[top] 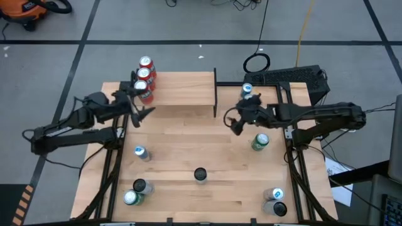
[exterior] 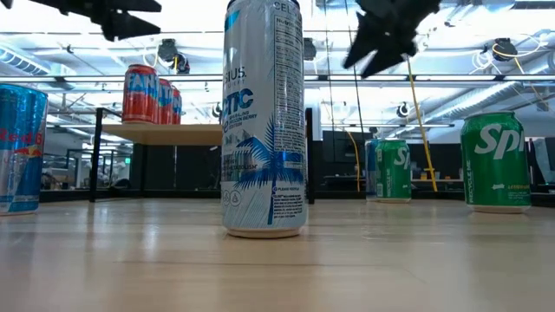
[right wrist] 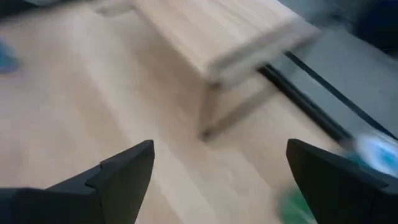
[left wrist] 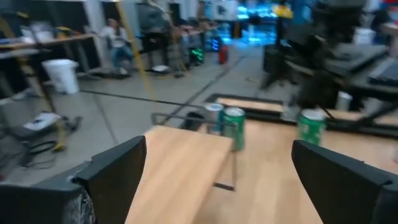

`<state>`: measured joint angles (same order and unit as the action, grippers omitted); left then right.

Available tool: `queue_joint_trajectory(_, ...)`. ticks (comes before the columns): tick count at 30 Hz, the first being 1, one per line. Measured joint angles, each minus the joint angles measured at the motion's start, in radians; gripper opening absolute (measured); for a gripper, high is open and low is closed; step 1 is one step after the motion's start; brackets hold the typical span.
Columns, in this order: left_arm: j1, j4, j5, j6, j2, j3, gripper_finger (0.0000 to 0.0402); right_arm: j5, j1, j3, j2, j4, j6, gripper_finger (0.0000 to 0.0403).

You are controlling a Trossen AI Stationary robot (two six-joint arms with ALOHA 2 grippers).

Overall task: Place canned beverage on shelf
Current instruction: Put the right green soda can on the shelf

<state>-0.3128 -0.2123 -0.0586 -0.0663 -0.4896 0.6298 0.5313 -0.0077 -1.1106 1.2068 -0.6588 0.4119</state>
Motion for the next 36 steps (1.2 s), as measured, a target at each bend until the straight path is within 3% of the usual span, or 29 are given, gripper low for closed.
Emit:
queue_joint_trajectory(3, 0.05, 0.028, -0.005, -0.012, -0.098, -0.005, 0.0397, 0.122, -0.02, -0.035, 0.0, -0.189, 0.105, 0.0353)
queue_joint_trajectory(5, 0.078, 0.048, -0.029, -0.023, -0.168, -0.005, 0.0397, 0.145, -0.053, -0.039, -0.001, -0.28, 0.153, 0.0353)
queue_joint_trajectory(11, 0.117, 0.17, -0.12, -0.054, -0.341, -0.006, 0.0397, -0.022, -0.244, 0.015, -0.001, -0.267, 0.11, 0.0353)
queue_joint_trajectory(20, 0.117, 0.265, -0.129, -0.055, -0.458, -0.006, 0.0397, -0.239, -0.511, 0.031, -0.002, -0.183, -0.04, 0.0353)
queue_joint_trajectory(25, 0.117, 0.265, -0.129, -0.053, -0.497, -0.006, 0.0397, -0.327, -0.564, 0.031, 0.05, -0.175, -0.077, 0.0353)
queue_joint_trajectory(36, 0.117, 0.257, -0.141, -0.045, -0.598, -0.006, 0.0397, -0.326, -0.6, 0.031, 0.226, -0.167, -0.068, 0.0353)
